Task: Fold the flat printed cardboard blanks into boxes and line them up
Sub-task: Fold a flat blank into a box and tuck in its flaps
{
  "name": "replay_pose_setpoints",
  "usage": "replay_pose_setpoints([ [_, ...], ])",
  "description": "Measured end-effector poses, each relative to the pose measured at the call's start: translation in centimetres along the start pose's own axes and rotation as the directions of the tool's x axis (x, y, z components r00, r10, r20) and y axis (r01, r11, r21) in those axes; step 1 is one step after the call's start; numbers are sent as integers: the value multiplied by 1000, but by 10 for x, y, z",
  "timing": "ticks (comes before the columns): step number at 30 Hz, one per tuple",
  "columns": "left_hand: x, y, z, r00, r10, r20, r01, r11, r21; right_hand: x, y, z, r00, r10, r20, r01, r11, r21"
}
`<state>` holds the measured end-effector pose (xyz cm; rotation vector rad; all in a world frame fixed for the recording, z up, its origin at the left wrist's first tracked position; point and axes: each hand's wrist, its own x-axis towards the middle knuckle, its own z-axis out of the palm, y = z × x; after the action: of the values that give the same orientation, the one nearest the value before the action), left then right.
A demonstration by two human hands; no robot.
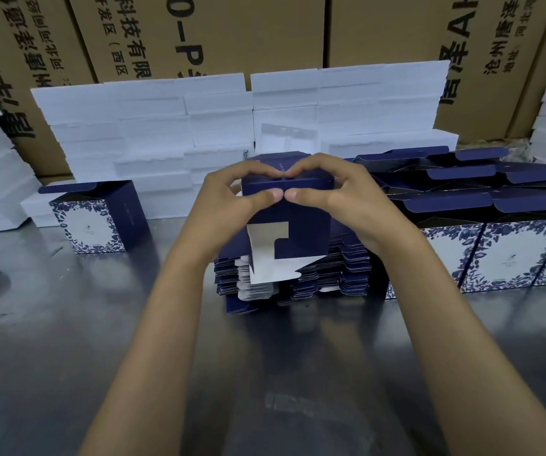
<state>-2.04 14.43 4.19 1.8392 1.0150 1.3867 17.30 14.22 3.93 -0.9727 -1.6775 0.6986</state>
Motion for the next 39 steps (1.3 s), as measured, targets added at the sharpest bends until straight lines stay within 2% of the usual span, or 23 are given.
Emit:
replay_pose_setpoints([
  [4,4,-8,4,993,-67,-98,58,993,-101,5,6,11,988,34,-153,-22,997,78],
  [6,4,-10,3,993,-74,-97,65,993,-94,6,8,12,981,66,-184,-48,994,97],
  [9,2,-10,1,996,-54,-67,49,996,-77,6,7,10,984,73,-160,-52,989,135],
  [13,3,-12,0,994,-51,-93,42,995,-88,2,7,9,990,89,-106,-75,988,134],
  [16,3,-13,-4,996,-71,-44,68,995,-78,-1,9,9,987,96,-131,-76,986,151],
  [23,1,-11,-9,999,-36,-31,34,998,-46,-1,7,4,996,65,-58,-60,994,93],
  [26,2,-12,-12,997,-69,-23,68,997,-41,-2,8,4,996,23,-84,-17,997,78],
  [30,2,-12,-12,989,-61,-135,56,998,-41,2,11,8,990,-14,-138,19,999,35],
  [34,3,-15,-24,937,-87,-337,33,986,-163,3,18,-9,987,52,-150,-24,984,178],
  [37,3,-21,-33,881,-150,-449,10,955,-298,3,28,-21,976,168,-138,-167,986,21],
  [39,3,-22,-32,868,-186,-460,33,946,-322,2,31,-20,966,258,-11,-258,965,-53],
])
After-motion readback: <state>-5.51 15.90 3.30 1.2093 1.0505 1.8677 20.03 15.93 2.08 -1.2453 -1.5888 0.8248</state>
